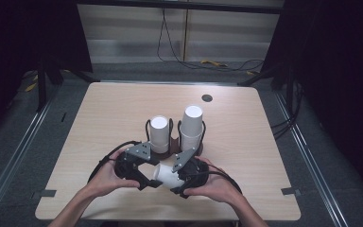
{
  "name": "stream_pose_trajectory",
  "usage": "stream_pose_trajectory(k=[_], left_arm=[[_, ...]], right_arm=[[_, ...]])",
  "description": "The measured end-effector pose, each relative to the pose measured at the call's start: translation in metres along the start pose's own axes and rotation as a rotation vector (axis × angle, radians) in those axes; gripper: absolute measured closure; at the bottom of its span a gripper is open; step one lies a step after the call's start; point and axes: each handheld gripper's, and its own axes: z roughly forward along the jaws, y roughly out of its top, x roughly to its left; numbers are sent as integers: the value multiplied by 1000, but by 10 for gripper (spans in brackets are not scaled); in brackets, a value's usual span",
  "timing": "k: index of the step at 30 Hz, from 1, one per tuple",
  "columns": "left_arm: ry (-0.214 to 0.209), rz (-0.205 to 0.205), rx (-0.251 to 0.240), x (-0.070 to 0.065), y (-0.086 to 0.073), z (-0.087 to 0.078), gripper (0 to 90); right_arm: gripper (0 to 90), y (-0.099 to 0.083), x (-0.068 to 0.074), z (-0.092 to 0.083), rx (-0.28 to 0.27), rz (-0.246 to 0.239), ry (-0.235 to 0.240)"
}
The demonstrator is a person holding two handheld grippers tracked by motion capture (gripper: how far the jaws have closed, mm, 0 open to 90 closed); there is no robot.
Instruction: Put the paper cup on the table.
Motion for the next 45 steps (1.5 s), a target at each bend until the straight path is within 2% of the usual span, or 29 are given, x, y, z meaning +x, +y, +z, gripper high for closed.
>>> stream_pose_trajectory(k=[1,5,7,8,9,11,13,15,17,18,21,22,23,24,26,27,28,29,30,32,45], left_arm=[[-9,-3,12,0,0,3,233],[-24,21,41,0,0,5,256],[-28,23,73,0,0,5,264],[-31,16,47,0,-1,8,261],[-32,26,66,1,0,7,261],[-36,14,47,0,-1,9,261],[-39,13,47,0,-1,9,262],[-52,14,65,1,-1,9,262],[-61,6,63,0,-2,11,264],[-61,11,83,1,-1,11,266],[-72,7,86,0,-1,11,283],[-74,5,84,1,-2,11,292],[-71,4,67,0,-3,12,304],[-86,-4,70,1,-4,11,308],[-89,-5,74,1,-4,11,307],[-93,1,90,2,-3,10,304],[-66,11,108,1,-2,10,303],[-66,11,108,1,-2,10,295],[-95,2,79,1,-3,13,295],[-100,-11,76,1,-3,15,286],[-104,-20,91,0,-3,15,309]], right_arm=[[270,0,0,2,9,-14,2],[269,1,1,4,36,-2,2],[269,1,2,5,45,-12,4],[269,2,2,5,53,-22,1],[269,4,3,5,68,-24,5],[268,5,3,6,66,-31,5],[268,9,4,6,78,-48,4],[269,10,4,7,86,-52,1],[268,12,4,7,90,-63,3],[269,13,5,7,91,-70,1],[269,16,6,9,103,-74,7],[268,18,7,10,112,-91,6],[268,18,7,10,113,-89,10],[268,19,8,10,115,-93,16],[268,19,7,11,115,-100,17],[268,19,8,11,118,-94,16],[268,19,8,11,115,-94,20],[268,19,8,11,115,-94,20],[267,20,9,11,111,-99,18],[266,22,10,12,107,-106,21],[263,23,11,12,89,-102,33]])
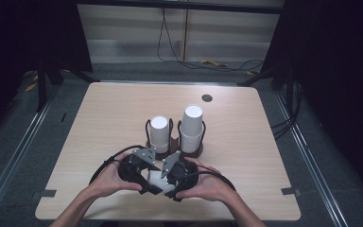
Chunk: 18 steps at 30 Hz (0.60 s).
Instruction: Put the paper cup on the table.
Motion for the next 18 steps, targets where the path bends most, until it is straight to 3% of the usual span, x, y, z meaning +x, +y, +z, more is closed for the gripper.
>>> stream_pose_trajectory(k=[14,18], left_arm=[[3,6,-19,-1,0,-3,327],[11,3,-32,-1,0,-3,327]], right_arm=[[192,-8,-4,-2,-65,18,-10],[172,-12,-5,-5,-80,44,-16]])
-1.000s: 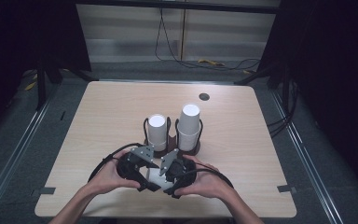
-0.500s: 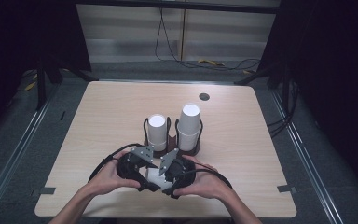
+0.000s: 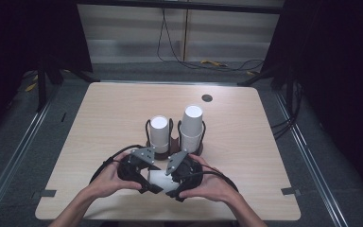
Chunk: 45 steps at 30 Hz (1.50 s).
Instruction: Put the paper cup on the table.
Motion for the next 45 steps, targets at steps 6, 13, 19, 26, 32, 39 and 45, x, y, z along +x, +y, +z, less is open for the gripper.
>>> stream_pose_trajectory(k=[6,13,19,26,32,39,45], left_arm=[[16,11,-14,1,-1,-3,326],[27,10,-24,0,-1,-7,325],[46,4,-67,-2,-1,-14,325],[61,20,-94,-4,-3,-17,322],[77,18,-113,-2,-9,-18,321],[70,5,-175,-1,-17,-13,320],[62,-1,-230,0,-20,-12,319]], right_arm=[[154,-11,-4,-8,-53,57,11],[151,-20,-6,-13,-56,91,0],[157,-29,-9,-18,-81,116,-12],[160,-40,-9,-19,-92,155,-33],[163,-46,-9,-15,-133,187,-28],[163,-55,-6,-12,-207,220,-7],[162,-59,-5,-15,-255,235,-12]])
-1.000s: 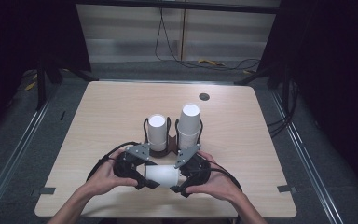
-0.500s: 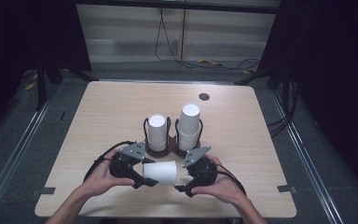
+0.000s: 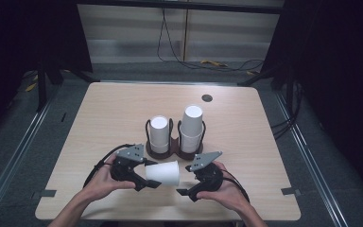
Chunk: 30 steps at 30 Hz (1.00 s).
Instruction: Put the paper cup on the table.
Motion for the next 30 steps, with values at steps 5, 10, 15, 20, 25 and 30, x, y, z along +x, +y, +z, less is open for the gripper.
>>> stream_pose_trajectory(k=[5,10,15,20,25,30], left_arm=[[5,8,-46,0,-2,-1,319],[9,4,-87,0,-5,1,319],[29,0,-103,0,-8,3,318],[23,-11,-142,-1,-11,6,317],[27,-4,-167,-2,-10,4,317],[31,-4,-192,-2,-9,2,317]], right_arm=[[150,-1,-1,-4,-44,13,8],[148,-2,-1,-7,-88,28,15],[142,-4,-2,-8,-121,36,22],[141,-4,-3,-9,-156,52,25],[141,-4,-3,-10,-181,56,32],[141,-4,-3,-14,-226,59,60]])
